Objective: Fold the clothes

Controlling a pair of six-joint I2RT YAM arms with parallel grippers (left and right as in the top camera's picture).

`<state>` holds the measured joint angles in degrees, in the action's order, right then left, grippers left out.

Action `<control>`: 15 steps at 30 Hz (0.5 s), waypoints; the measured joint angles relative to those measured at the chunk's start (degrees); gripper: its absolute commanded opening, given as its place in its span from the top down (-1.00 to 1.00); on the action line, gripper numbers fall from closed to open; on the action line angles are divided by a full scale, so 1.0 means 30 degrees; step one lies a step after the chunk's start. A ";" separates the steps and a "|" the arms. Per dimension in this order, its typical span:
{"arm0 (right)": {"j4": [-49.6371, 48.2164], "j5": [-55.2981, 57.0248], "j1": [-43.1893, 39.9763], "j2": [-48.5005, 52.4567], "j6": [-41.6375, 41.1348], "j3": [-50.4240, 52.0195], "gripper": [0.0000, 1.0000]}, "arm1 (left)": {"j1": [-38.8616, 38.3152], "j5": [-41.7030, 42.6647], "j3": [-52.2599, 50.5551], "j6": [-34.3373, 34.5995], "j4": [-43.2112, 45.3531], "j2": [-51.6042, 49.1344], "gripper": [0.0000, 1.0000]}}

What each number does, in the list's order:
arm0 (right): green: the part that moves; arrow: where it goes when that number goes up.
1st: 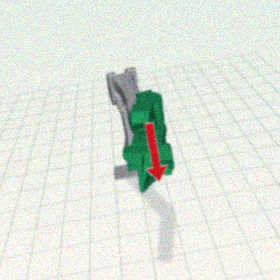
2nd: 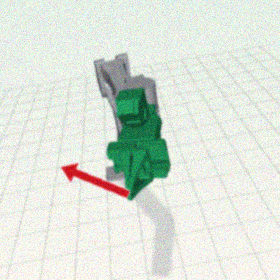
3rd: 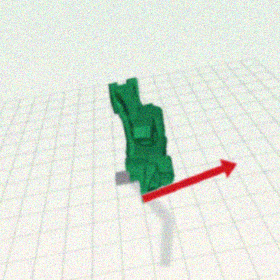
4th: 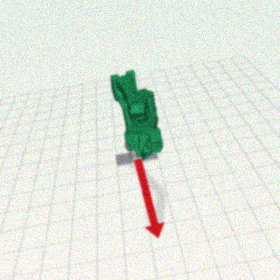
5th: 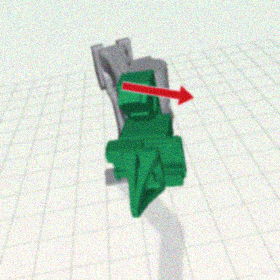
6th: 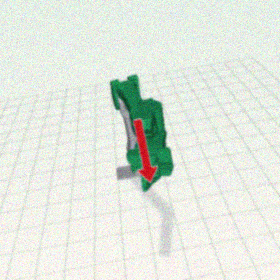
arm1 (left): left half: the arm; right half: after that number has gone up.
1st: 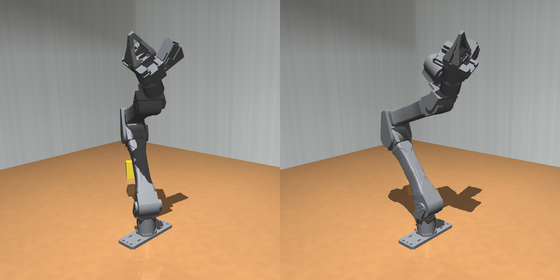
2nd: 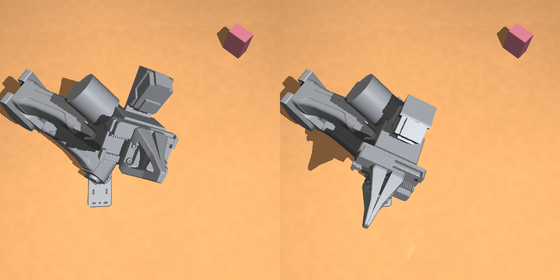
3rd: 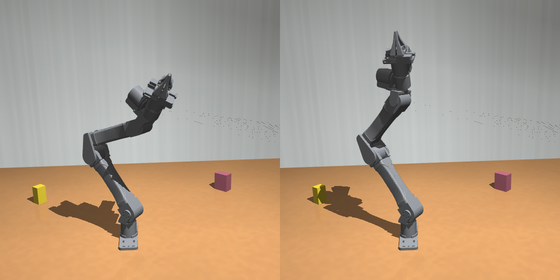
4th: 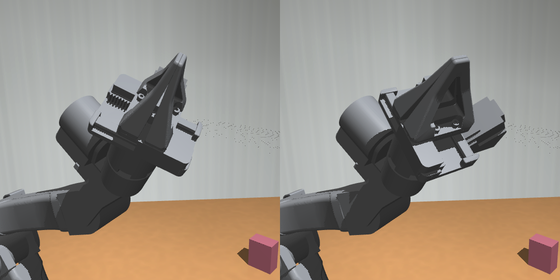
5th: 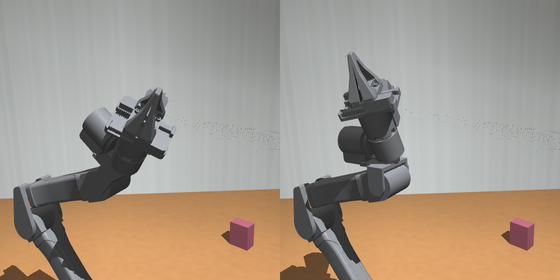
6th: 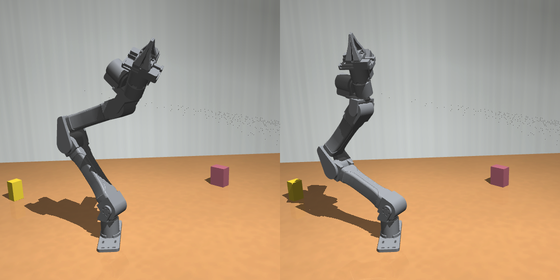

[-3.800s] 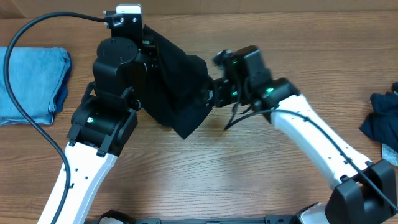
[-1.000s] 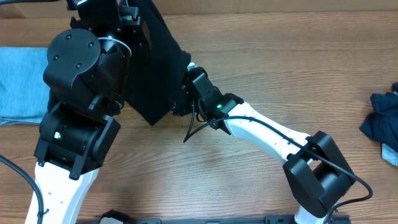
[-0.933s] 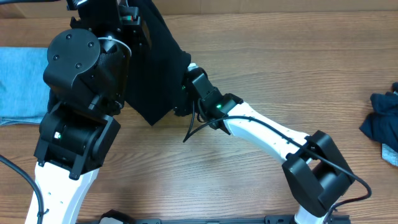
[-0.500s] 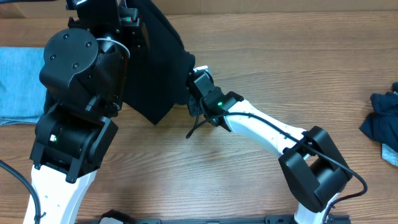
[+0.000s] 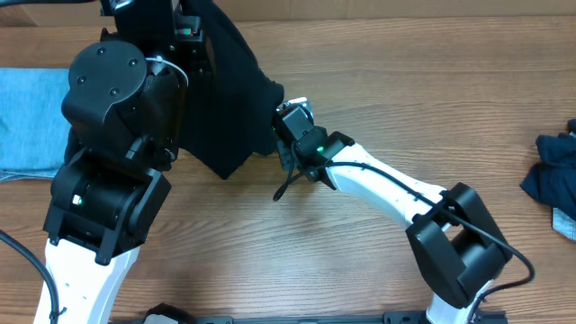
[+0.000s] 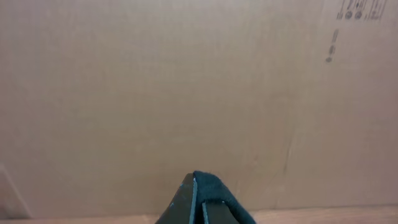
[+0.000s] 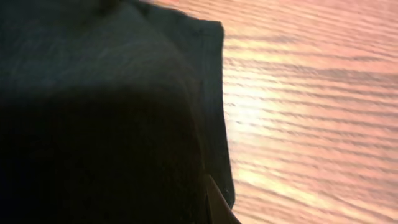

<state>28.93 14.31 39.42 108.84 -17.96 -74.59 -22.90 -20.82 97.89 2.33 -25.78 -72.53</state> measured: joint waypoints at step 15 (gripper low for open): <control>0.2106 -0.3730 -0.6164 -0.8451 0.1763 -0.0022 0.92 | 0.0015 -0.1996 0.0051 -0.0408 -0.3016 -0.0153 0.90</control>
<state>35.24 3.11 20.93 83.48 -12.67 -74.65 -22.85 -26.81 98.04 1.10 -34.83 -72.99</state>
